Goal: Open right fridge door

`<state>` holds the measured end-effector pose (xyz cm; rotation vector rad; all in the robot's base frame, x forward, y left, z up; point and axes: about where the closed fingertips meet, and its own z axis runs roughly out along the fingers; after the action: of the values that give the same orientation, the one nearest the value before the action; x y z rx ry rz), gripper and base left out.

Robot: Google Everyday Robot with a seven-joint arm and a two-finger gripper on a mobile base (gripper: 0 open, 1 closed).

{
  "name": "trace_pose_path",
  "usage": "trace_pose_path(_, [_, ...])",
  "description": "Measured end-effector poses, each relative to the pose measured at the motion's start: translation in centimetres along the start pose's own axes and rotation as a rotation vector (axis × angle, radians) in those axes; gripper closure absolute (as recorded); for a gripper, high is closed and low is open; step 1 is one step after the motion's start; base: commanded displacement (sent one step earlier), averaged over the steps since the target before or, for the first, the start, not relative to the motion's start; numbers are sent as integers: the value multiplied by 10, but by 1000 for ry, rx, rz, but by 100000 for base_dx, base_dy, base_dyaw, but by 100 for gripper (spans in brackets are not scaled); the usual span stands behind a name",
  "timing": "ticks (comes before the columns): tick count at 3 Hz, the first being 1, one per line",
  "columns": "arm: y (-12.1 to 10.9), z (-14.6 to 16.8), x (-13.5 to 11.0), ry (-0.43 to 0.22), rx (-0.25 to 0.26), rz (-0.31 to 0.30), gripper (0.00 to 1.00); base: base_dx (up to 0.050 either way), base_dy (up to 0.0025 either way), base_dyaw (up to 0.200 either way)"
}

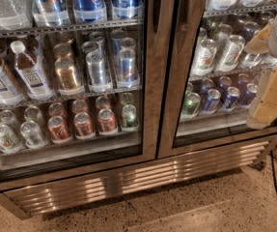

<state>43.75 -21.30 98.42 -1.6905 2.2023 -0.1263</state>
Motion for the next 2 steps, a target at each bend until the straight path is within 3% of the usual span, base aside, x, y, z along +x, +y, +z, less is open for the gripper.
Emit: trace_pose_path(2, [-4,-2,-2,-29,18,11,0,0,0,0])
